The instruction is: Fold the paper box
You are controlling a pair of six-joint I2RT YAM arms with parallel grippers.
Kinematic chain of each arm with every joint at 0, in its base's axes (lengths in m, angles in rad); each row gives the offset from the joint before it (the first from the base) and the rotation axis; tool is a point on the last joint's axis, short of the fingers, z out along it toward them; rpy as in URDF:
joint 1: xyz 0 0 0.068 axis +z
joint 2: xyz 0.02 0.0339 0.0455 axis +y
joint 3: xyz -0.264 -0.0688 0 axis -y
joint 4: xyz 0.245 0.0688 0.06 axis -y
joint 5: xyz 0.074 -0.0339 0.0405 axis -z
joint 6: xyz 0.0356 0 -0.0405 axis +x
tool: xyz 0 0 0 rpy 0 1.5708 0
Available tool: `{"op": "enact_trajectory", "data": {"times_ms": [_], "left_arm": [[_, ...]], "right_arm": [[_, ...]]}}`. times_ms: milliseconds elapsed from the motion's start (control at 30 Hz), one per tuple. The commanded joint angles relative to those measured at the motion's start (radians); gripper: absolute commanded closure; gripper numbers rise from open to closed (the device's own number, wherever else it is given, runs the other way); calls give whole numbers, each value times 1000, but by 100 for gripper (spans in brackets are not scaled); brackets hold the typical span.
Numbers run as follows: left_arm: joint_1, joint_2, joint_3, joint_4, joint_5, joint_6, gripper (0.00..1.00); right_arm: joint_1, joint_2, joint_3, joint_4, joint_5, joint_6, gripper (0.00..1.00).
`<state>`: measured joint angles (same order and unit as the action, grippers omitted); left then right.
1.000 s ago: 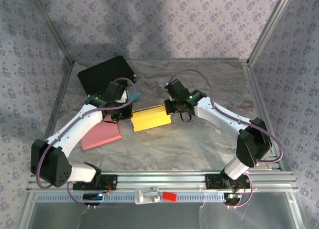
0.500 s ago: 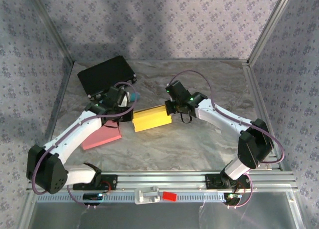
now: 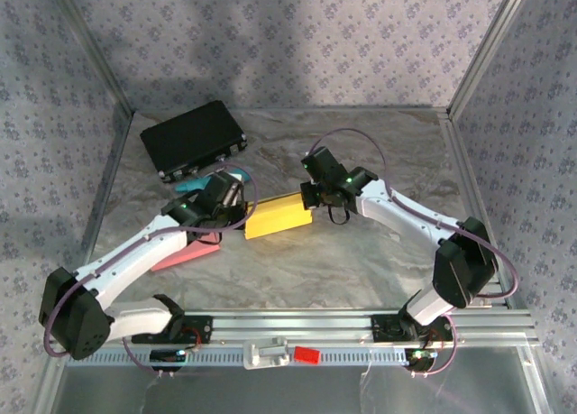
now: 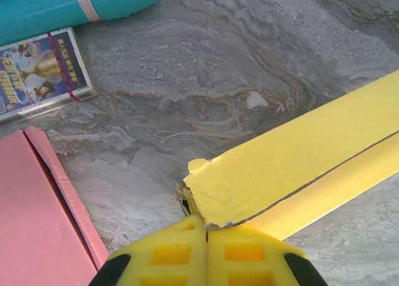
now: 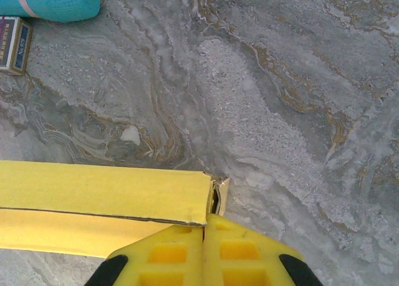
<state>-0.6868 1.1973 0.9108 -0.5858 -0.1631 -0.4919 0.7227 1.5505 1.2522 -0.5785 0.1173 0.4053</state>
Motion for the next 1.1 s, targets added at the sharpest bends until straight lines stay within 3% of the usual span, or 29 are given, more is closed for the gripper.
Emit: {"op": "enact_trajectory", "data": {"times_ms": [0, 167, 267, 533, 733, 900, 1067], "left_arm": [[-38, 31, -71, -105, 22, -42, 100], [-46, 43, -68, -118, 3, -68, 100], [-51, 49, -57, -121, 4, -70, 100], [-63, 68, -35, -126, -2, -74, 100], [-75, 66, -29, -134, -14, -75, 100], [-79, 62, -29, -138, -16, -74, 100], [-83, 61, -28, -138, -15, -75, 100]], "right_arm": [[20, -36, -12, -46, -70, 38, 86], [6, -105, -20, -62, -133, 117, 58], [-5, -130, -27, -76, -196, 174, 49], [-44, -189, -51, -67, -279, 371, 39], [-109, -184, -103, -28, -324, 695, 36], [-148, -183, -209, 151, -413, 954, 34], [-173, -178, -260, 253, -435, 1068, 34]]}}
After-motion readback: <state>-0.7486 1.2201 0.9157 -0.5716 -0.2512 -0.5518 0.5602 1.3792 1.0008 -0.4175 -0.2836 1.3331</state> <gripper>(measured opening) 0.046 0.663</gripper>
